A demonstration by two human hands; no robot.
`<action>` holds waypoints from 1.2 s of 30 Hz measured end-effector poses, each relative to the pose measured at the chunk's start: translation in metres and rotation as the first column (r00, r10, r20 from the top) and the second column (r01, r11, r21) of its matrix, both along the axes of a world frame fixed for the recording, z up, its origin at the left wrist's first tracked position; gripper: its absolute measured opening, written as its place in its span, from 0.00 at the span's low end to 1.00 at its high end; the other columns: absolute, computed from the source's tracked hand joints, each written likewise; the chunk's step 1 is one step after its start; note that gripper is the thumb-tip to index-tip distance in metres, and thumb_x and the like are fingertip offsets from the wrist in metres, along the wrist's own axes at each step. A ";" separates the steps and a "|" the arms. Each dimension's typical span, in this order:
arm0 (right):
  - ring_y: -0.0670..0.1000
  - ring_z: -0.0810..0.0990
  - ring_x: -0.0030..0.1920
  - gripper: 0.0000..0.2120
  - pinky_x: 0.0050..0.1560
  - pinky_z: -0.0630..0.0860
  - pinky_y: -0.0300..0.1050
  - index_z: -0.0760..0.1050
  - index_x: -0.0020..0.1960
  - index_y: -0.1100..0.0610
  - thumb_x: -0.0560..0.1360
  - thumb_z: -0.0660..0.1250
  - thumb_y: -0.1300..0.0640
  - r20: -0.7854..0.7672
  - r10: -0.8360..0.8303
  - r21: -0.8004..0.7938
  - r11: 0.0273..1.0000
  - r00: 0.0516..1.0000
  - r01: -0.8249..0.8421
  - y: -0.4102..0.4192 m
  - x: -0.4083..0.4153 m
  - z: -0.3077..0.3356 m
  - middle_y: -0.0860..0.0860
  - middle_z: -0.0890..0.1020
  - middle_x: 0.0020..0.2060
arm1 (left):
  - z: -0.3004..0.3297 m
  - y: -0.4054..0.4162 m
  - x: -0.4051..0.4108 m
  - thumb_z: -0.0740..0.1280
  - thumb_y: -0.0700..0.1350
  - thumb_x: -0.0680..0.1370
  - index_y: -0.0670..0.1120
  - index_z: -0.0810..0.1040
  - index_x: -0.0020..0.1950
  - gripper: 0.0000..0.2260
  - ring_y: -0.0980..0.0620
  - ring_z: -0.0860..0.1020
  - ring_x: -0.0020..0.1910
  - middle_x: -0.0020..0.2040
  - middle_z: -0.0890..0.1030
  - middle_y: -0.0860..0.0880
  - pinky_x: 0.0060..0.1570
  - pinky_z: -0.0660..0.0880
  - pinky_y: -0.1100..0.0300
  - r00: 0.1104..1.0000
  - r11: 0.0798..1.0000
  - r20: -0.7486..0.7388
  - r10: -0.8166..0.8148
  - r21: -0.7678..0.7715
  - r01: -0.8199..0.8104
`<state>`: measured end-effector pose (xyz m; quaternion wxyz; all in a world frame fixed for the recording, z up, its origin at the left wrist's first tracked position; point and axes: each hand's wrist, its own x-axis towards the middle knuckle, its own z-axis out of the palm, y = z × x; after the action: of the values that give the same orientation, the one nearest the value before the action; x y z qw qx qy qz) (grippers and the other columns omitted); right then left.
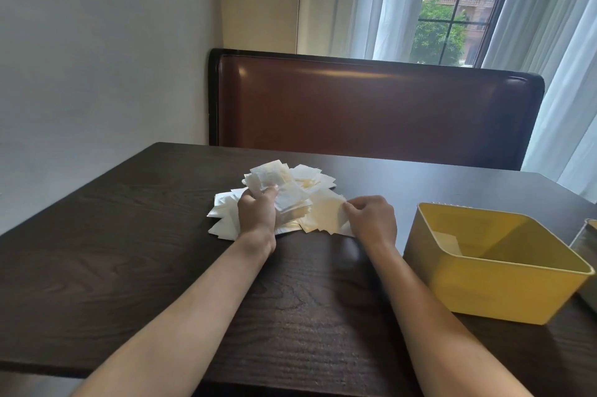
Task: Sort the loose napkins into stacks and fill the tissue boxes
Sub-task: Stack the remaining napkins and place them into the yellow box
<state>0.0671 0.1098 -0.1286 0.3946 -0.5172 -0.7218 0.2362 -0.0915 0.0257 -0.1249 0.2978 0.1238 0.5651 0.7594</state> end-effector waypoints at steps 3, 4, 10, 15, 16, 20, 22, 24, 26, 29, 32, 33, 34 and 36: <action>0.51 0.82 0.46 0.10 0.43 0.77 0.40 0.86 0.52 0.55 0.77 0.68 0.55 -0.101 -0.047 0.044 0.998 0.994 0.051 0.000 0.001 0.004 0.51 0.86 0.50 | -0.001 0.001 0.002 0.71 0.45 0.77 0.44 0.78 0.54 0.08 0.42 0.82 0.54 0.54 0.83 0.42 0.56 0.81 0.43 0.999 0.999 -0.012 -0.036 -0.008 0.036; 0.51 0.82 0.47 0.10 0.41 0.75 0.37 0.86 0.52 0.56 0.77 0.68 0.55 -0.148 -0.043 0.053 0.997 0.988 0.051 0.000 0.001 0.006 0.52 0.86 0.50 | -0.001 0.001 0.002 0.71 0.45 0.77 0.43 0.78 0.55 0.09 0.41 0.82 0.54 0.54 0.83 0.42 0.56 0.81 0.44 0.999 0.999 -0.020 -0.051 -0.019 0.050; 0.55 0.82 0.51 0.05 0.47 0.84 0.49 0.79 0.53 0.58 0.79 0.66 0.60 -0.624 -0.015 -0.179 0.976 0.782 -0.123 -0.007 0.000 0.016 0.54 0.82 0.48 | -0.006 0.003 0.007 0.71 0.43 0.79 0.43 0.76 0.53 0.07 0.43 0.82 0.47 0.48 0.81 0.43 0.53 0.81 0.46 0.985 0.984 -0.013 -0.174 -0.039 0.173; 0.54 0.83 0.50 0.10 0.40 0.81 0.37 0.77 0.61 0.57 0.80 0.65 0.63 -0.866 0.019 -0.198 0.905 0.499 -0.378 -0.018 0.000 0.031 0.54 0.81 0.51 | -0.004 0.003 0.015 0.67 0.46 0.81 0.41 0.74 0.55 0.09 0.49 0.80 0.39 0.40 0.79 0.46 0.44 0.80 0.54 0.969 0.967 0.014 -0.249 -0.045 0.249; 0.54 0.84 0.50 0.10 0.41 0.81 0.38 0.78 0.60 0.57 0.80 0.65 0.64 -0.901 0.039 -0.170 0.884 0.431 -0.436 -0.020 -0.001 0.034 0.54 0.82 0.50 | -0.004 0.002 0.016 0.67 0.46 0.82 0.40 0.74 0.59 0.11 0.46 0.83 0.45 0.47 0.82 0.44 0.47 0.82 0.52 0.963 0.963 0.029 -0.268 -0.035 0.269; 0.58 0.83 0.55 0.10 0.47 0.83 0.41 0.81 0.57 0.59 0.80 0.64 0.65 -0.970 0.053 -0.111 0.771 0.238 -0.627 -0.026 -0.002 0.035 0.57 0.83 0.56 | -0.002 0.000 0.018 0.63 0.48 0.84 0.36 0.71 0.69 0.19 0.46 0.84 0.48 0.49 0.83 0.42 0.45 0.83 0.53 0.953 0.954 0.054 -0.298 -0.023 0.300; 0.58 0.83 0.55 0.10 0.50 0.83 0.44 0.80 0.59 0.62 0.80 0.64 0.65 -0.971 0.076 -0.109 0.704 0.227 -0.701 -0.027 -0.006 0.033 0.58 0.83 0.55 | 0.001 -0.002 0.019 0.59 0.50 0.85 0.33 0.72 0.69 0.21 0.49 0.83 0.43 0.42 0.82 0.43 0.40 0.81 0.57 0.949 0.951 0.066 -0.308 0.006 0.308; 0.56 0.83 0.53 0.12 0.55 0.81 0.49 0.78 0.61 0.67 0.80 0.64 0.64 -0.950 0.125 -0.134 0.664 0.285 -0.736 -0.028 -0.010 0.030 0.58 0.84 0.51 | 0.003 -0.003 0.021 0.56 0.54 0.85 0.38 0.75 0.69 0.23 0.46 0.84 0.52 0.53 0.84 0.44 0.50 0.81 0.52 0.938 0.943 0.100 -0.331 0.077 0.324; 0.56 0.82 0.52 0.12 0.60 0.79 0.55 0.79 0.58 0.70 0.79 0.66 0.63 -0.879 0.180 -0.215 0.678 0.442 -0.703 -0.029 -0.016 0.027 0.59 0.84 0.49 | 0.004 -0.001 0.021 0.55 0.59 0.84 0.43 0.79 0.66 0.24 0.43 0.82 0.58 0.58 0.84 0.44 0.60 0.78 0.47 0.930 0.933 0.117 -0.348 0.137 0.332; 0.55 0.82 0.48 0.09 0.60 0.78 0.58 0.81 0.50 0.70 0.78 0.67 0.62 -0.756 0.238 -0.286 0.717 0.609 -0.635 -0.033 -0.020 0.023 0.60 0.83 0.46 | 0.001 -0.001 0.019 0.59 0.59 0.83 0.42 0.81 0.62 0.22 0.41 0.83 0.56 0.56 0.85 0.41 0.60 0.79 0.45 0.940 0.940 0.082 -0.332 0.113 0.322; 0.52 0.83 0.42 0.11 0.47 0.82 0.48 0.81 0.47 0.68 0.80 0.65 0.60 -0.698 0.232 -0.304 0.761 0.677 -0.573 -0.032 -0.018 0.024 0.57 0.83 0.43 | -0.003 0.001 0.018 0.67 0.49 0.80 0.40 0.80 0.61 0.15 0.39 0.84 0.53 0.55 0.85 0.39 0.58 0.79 0.39 0.956 0.955 -0.001 -0.293 0.044 0.292; 0.52 0.83 0.40 0.12 0.43 0.81 0.45 0.82 0.47 0.68 0.80 0.65 0.59 -0.682 0.218 -0.316 0.773 0.698 -0.550 -0.031 -0.017 0.024 0.57 0.84 0.42 | -0.004 0.002 0.018 0.68 0.45 0.80 0.39 0.79 0.61 0.13 0.38 0.84 0.53 0.55 0.85 0.38 0.57 0.79 0.38 0.961 0.961 -0.011 -0.276 0.035 0.276; 0.51 0.83 0.38 0.13 0.40 0.80 0.43 0.82 0.46 0.68 0.80 0.65 0.59 -0.666 0.202 -0.332 0.782 0.718 -0.527 -0.031 -0.017 0.024 0.56 0.84 0.41 | -0.004 0.002 0.018 0.69 0.43 0.80 0.39 0.79 0.61 0.12 0.37 0.84 0.53 0.55 0.84 0.38 0.56 0.79 0.37 0.966 0.965 -0.011 -0.259 0.036 0.259; 0.51 0.83 0.35 0.12 0.37 0.80 0.42 0.81 0.45 0.67 0.80 0.65 0.59 -0.643 0.186 -0.358 0.785 0.743 -0.506 -0.030 -0.017 0.024 0.57 0.84 0.42 | -0.005 0.003 0.016 0.69 0.41 0.79 0.39 0.79 0.60 0.11 0.37 0.84 0.53 0.55 0.84 0.37 0.56 0.80 0.38 0.971 0.969 -0.008 -0.239 0.055 0.239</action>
<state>0.0505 0.0795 -0.1044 0.3887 -0.3568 -0.5643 0.6350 -0.0750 0.0284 -0.1296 0.3830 0.1998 0.5250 0.7333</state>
